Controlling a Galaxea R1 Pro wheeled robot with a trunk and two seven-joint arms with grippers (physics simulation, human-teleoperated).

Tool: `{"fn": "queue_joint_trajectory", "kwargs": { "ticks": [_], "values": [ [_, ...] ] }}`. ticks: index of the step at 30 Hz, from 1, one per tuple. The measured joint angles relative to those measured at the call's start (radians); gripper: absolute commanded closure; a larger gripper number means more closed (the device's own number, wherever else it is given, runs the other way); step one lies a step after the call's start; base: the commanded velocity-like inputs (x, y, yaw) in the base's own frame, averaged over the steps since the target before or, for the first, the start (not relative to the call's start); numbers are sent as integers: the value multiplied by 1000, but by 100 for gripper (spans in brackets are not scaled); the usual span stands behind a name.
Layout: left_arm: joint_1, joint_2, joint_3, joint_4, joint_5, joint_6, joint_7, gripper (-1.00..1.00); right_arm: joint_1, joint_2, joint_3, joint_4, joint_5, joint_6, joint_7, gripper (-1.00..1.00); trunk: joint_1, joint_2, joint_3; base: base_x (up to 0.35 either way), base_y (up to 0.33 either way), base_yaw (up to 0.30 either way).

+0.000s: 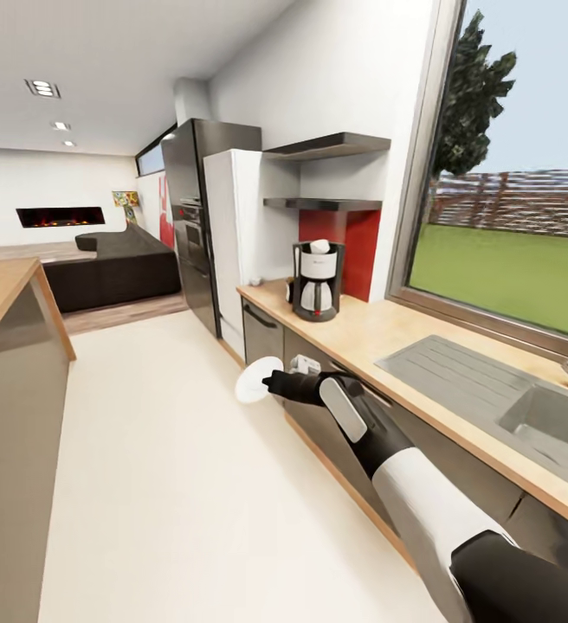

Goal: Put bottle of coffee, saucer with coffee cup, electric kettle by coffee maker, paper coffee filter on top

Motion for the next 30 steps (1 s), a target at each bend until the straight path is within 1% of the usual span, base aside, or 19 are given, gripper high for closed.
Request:
{"fn": "queue_joint_trajectory", "kwargs": {
  "ticks": [30],
  "values": [
    [0, 0, 0, -2, 0, -6, -1, -100, 0, 0, 2, 1, 1, 0, 0, 100, 0, 0, 0, 336, 5, 0]
  ]
}}
